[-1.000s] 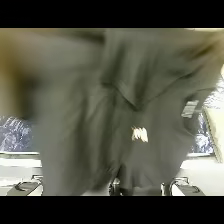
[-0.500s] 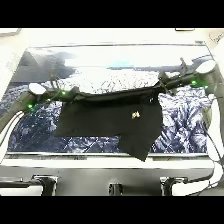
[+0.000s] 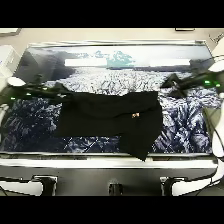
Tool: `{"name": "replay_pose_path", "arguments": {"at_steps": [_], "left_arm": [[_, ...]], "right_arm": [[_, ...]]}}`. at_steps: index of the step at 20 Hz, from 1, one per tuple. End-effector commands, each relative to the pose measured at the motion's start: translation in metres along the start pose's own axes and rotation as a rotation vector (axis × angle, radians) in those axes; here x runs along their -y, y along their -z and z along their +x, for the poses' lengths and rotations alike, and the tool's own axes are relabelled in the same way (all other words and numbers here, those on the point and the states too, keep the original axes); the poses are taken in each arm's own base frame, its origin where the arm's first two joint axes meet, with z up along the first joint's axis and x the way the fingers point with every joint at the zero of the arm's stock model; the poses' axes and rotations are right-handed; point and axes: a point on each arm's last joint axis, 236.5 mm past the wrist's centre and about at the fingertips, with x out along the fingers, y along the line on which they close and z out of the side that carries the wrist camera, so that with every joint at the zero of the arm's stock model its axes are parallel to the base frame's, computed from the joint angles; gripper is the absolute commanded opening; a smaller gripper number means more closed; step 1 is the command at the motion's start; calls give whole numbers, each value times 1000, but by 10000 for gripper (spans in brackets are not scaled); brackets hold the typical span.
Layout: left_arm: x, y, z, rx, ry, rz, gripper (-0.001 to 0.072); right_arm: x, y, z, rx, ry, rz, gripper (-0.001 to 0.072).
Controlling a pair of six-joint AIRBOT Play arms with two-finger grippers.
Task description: Fold the clothes and pants, and hang the long-sleeved shirts on hangers.
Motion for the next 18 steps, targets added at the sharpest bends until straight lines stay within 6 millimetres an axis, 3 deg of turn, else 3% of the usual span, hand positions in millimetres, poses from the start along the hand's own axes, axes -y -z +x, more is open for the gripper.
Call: {"name": "replay_pose_path", "arguments": {"at_steps": [1,2,3,6,9,13,14,18], "left_arm": [[-114,37,-75,-145,-386,-49,587],[-140,52,-85,-189,-459,-59,587],[-152,66,-84,-223,-453,-74,587],[-161,103,-51,-299,-299,-127,587],[-175,124,-26,-321,-284,-145,582],[-169,125,-4,-313,-226,-124,569],[-167,123,-1,-306,-221,-121,489],[-159,126,11,-330,-212,-97,489]], "right_arm": [[114,45,-62,-132,394,75,626],[127,56,-69,-172,422,104,626],[130,60,-70,-177,406,134,622],[129,72,-58,-214,378,154,606],[122,75,-51,-233,374,136,606],[118,74,-49,-231,368,129,605],[118,75,-49,-236,367,130,605],[118,76,-49,-241,367,133,605]]}}
